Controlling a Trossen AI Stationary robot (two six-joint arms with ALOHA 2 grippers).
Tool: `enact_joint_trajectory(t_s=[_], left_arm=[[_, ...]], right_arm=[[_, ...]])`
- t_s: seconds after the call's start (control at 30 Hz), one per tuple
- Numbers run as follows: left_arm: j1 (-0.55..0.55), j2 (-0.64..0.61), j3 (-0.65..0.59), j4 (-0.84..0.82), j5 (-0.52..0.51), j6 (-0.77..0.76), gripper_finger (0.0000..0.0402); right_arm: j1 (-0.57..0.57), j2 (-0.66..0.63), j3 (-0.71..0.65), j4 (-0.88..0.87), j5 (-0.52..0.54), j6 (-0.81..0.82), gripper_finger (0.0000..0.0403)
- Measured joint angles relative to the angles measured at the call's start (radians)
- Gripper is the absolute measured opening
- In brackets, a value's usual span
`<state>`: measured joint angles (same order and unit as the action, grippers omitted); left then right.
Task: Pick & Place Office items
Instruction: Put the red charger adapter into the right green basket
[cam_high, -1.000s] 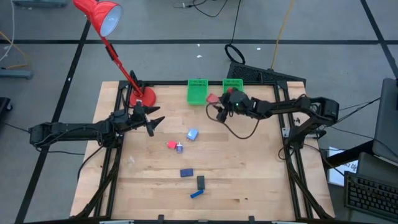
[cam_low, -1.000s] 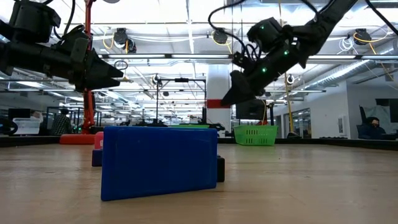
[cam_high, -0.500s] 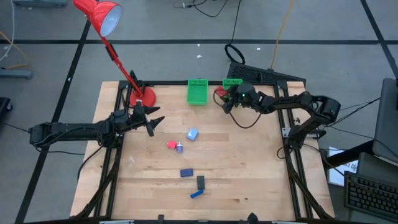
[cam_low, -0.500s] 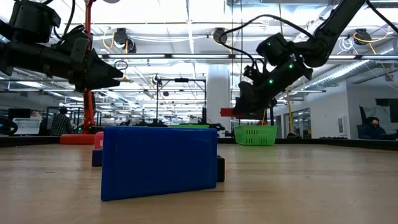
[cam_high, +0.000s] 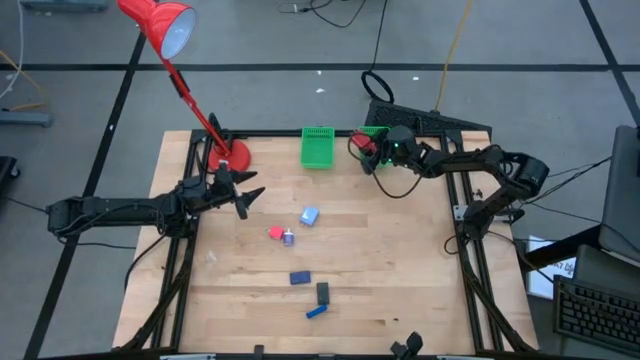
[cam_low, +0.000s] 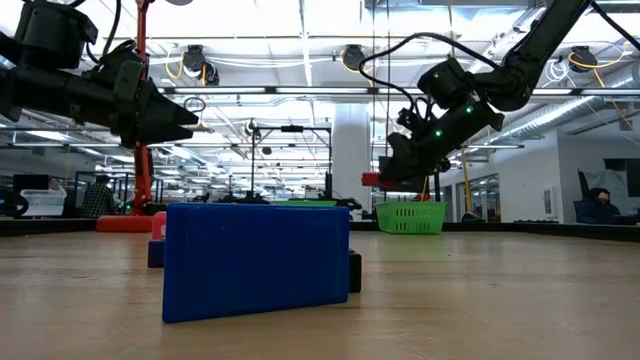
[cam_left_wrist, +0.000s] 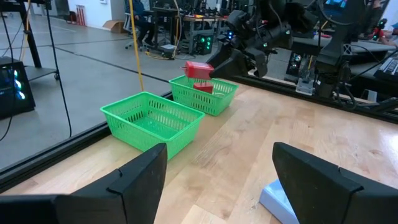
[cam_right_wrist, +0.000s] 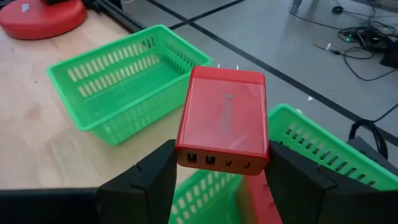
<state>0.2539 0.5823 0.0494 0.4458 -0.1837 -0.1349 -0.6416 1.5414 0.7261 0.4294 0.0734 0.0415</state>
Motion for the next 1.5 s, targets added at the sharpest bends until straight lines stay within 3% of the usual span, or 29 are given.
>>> enact_joint_trajectory(t_s=[0.33, 0.7, 1.07, 1.3, 1.5], left_arm=[[0.000, 0.000, 0.000, 0.000, 0.000, 0.000, 0.0274], [0.000, 0.000, 0.000, 0.000, 0.000, 0.000, 0.0291], [0.000, 0.000, 0.000, 0.000, 0.000, 0.000, 0.0281], [0.000, 0.000, 0.000, 0.002, 0.000, 0.000, 0.0275], [0.000, 0.000, 0.000, 0.001, 0.000, 0.000, 0.0288]], right_arm=[[-0.051, -0.007, 0.000, -0.016, 0.000, -0.007, 0.0201], [-0.125, -0.156, -0.013, -0.168, 0.004, -0.020, 0.0201], [-0.130, -0.260, -0.237, 0.049, 0.008, 0.050, 0.0201], [-0.118, -0.232, -0.249, 0.054, 0.014, 0.043, 0.0201], [-0.102, -0.207, -0.249, 0.050, 0.109, 0.008, 0.0201]])
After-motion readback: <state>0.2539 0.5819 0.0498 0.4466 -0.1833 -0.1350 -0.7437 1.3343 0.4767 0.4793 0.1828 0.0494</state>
